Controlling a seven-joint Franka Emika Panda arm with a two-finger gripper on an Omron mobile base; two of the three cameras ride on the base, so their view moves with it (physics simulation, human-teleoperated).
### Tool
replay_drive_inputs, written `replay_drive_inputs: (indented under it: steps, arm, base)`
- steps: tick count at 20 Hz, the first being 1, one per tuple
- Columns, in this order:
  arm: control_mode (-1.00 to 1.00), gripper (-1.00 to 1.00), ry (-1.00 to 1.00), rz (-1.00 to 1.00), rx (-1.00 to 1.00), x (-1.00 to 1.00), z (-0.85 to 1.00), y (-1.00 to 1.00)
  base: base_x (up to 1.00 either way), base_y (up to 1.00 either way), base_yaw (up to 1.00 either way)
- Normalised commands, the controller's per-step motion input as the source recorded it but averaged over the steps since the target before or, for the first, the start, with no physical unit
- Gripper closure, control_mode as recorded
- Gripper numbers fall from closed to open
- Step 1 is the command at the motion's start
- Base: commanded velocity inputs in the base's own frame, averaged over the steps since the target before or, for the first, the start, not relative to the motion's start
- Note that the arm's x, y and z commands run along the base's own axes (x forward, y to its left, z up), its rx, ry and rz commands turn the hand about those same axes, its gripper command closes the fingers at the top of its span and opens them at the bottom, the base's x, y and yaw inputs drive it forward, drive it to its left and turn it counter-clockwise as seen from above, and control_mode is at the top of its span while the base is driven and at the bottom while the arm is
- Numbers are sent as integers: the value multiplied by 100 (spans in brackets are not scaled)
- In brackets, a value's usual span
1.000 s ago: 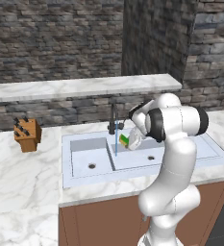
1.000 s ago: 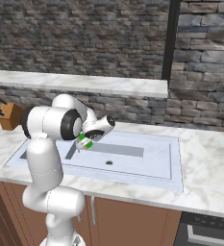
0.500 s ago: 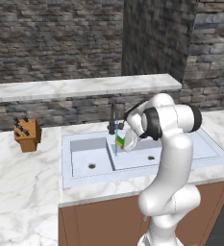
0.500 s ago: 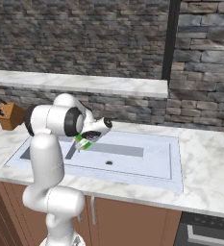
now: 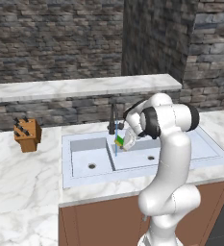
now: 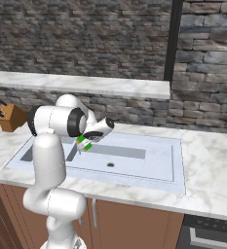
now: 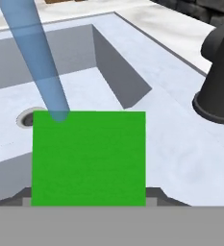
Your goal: Soak the sponge with water for a few seconds and then drop it inside the sink.
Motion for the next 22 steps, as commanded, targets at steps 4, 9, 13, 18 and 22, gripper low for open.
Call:
replay_drive_inputs:
  steps: [4,9,13,18,22]
  arm:
    - [-100,100,0,0,0,1,-7,14]
    - [-100,100,0,0,0,0,-1,18]
    - [-100,100,-1,0,0,0,-17,16]
    - [-100,100,0,0,0,0,-23,13]
    - [-100,100,0,0,0,3,-13,10]
  base:
    - [0,0,0]
    - [0,0,0]
    - [0,0,0]
    - [0,0,0]
    - [0,0,0]
